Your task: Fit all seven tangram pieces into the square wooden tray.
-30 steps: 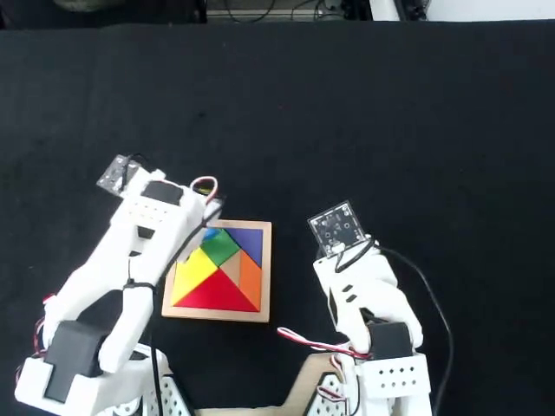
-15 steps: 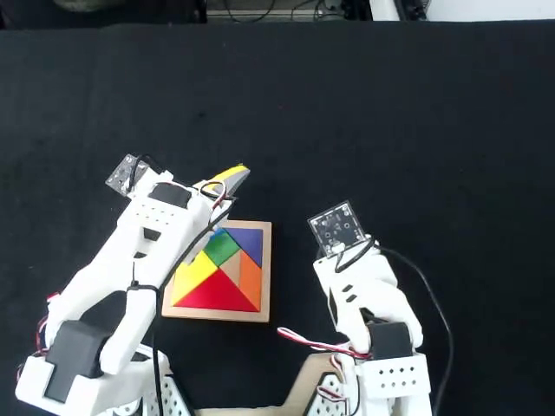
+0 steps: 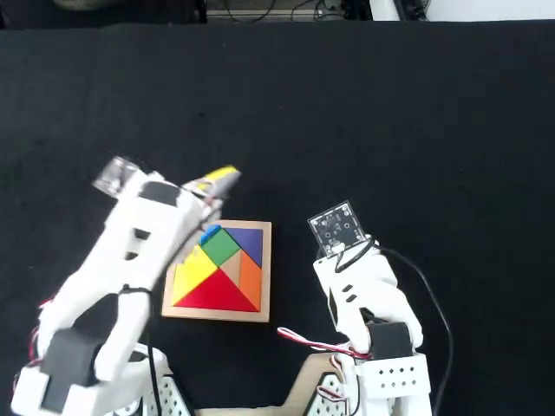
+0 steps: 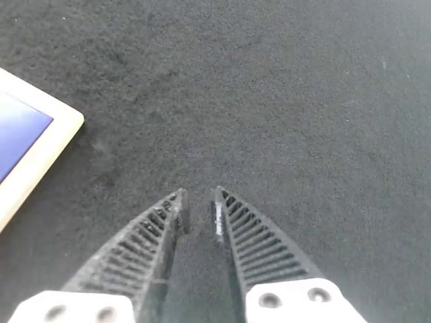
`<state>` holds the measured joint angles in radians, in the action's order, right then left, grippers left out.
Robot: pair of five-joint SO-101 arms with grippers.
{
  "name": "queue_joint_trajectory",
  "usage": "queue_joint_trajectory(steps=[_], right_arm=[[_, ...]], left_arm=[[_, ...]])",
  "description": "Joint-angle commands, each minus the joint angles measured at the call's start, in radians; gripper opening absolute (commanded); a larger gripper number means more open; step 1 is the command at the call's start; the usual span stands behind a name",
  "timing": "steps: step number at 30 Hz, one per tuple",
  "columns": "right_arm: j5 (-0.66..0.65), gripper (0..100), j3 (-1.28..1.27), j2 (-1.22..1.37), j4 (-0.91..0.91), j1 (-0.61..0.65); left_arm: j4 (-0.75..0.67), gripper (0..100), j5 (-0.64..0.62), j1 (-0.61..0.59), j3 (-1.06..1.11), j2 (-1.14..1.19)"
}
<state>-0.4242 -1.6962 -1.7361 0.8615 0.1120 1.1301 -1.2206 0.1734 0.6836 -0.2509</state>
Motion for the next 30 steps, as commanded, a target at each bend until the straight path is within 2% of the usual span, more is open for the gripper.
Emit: queue_joint_trajectory(steps=[1,4,8,10,11,13,15,18,20,24,28,30], right_arm=[[-0.006,7.4,0.004,-0.019,0.003,-0.005],[-0.006,7.4,0.004,-0.019,0.003,-0.005],[-0.006,7.4,0.004,-0.019,0.003,-0.005],[-0.006,7.4,0.004,-0.019,0.003,-0.005],[-0.006,7.4,0.004,-0.019,0.003,-0.005],[-0.006,7.4,0.004,-0.019,0.003,-0.005],[-0.006,7.4,0.004,-0.019,0.003,-0.005],[-0.005,7.4,0.004,-0.019,0.012,-0.005],[-0.005,7.4,0.004,-0.019,0.015,-0.005],[-0.005,7.4,0.004,-0.019,0.015,-0.005],[-0.005,7.4,0.004,-0.019,0.017,-0.005],[-0.005,7.4,0.004,-0.019,0.017,-0.005]], left_arm=[[0.276,60,0.126,-0.128,-0.208,-0.129],[0.396,60,0.242,-0.251,-0.321,-0.181],[0.407,60,0.319,-0.44,-0.371,-0.184],[0.448,60,0.338,-0.455,-0.346,-0.17],[0.479,60,0.387,-0.446,-0.338,-0.16],[0.56,57,0.586,-0.435,-0.354,-0.13],[0.617,50,0.861,-0.423,-0.412,-0.098],[0.631,40,1.109,-0.346,-0.441,-0.051],[0.629,36,1.224,-0.312,-0.433,-0.025],[0.628,29,1.201,-0.308,-0.538,0.058],[0.629,16,1.201,-0.318,-0.668,0.137],[0.629,10,1.206,-0.282,-0.704,0.166]])
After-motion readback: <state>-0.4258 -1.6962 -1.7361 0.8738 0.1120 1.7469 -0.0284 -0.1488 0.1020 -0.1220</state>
